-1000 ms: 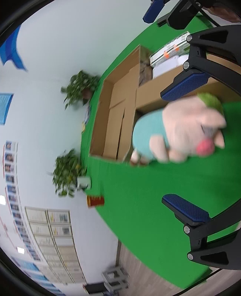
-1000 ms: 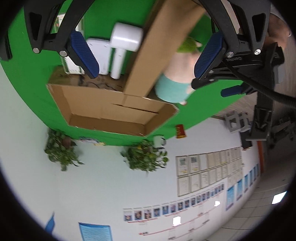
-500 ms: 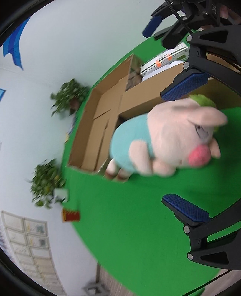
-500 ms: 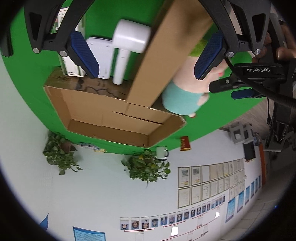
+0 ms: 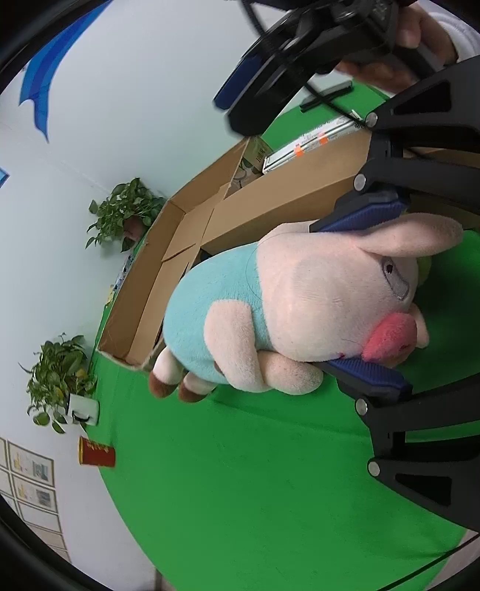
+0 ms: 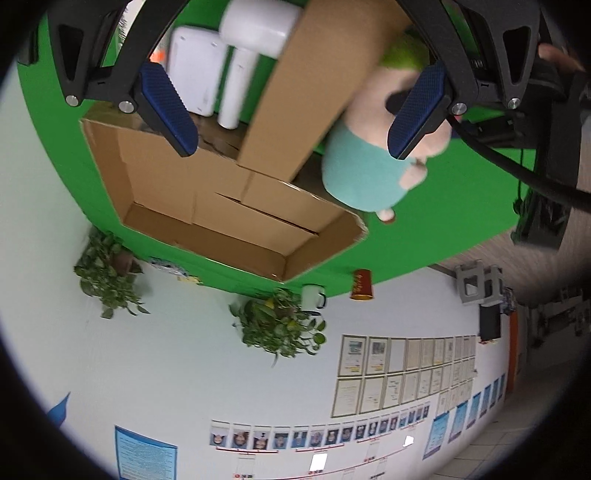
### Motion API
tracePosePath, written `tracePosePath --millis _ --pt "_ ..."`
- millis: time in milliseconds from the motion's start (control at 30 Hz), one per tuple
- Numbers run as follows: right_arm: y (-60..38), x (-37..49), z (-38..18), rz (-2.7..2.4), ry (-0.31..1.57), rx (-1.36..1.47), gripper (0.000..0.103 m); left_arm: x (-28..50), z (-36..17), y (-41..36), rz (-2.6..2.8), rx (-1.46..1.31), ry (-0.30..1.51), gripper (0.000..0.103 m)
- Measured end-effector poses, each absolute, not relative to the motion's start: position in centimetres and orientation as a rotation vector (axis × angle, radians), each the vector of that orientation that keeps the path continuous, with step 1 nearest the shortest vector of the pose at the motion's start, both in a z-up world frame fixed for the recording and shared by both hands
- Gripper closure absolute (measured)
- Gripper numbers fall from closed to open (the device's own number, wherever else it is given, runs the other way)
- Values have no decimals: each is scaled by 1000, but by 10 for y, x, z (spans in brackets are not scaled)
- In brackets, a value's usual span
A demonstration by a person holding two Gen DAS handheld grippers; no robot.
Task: Organize objects
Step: 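Grasp the plush pig with the right tool and lift it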
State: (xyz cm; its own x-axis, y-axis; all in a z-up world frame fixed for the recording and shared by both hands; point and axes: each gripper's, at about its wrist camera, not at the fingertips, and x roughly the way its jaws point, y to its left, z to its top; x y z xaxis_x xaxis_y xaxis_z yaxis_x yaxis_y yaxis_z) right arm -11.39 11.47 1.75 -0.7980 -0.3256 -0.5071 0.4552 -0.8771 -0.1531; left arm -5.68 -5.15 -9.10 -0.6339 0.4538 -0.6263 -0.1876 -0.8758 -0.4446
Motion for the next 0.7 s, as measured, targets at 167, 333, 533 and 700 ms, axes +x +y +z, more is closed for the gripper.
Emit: tracePosePath --millis 167,333,533,700 --pt "85 -120 21 -2496 380 671 1 -37 -83 -76 2562 -1094 -451 47" --pt "52 -122 29 -2354 314 699 1 -18 -73 -114 2605 -1087 -447 47" --pt "11 -138 13 -2210 220 867 1 -4 -79 -146 2578 -1083 -508 47" --pt "-7 -145 -12 -2106 158 1062 1 1 -80 -156 2566 -1081 -495 48"
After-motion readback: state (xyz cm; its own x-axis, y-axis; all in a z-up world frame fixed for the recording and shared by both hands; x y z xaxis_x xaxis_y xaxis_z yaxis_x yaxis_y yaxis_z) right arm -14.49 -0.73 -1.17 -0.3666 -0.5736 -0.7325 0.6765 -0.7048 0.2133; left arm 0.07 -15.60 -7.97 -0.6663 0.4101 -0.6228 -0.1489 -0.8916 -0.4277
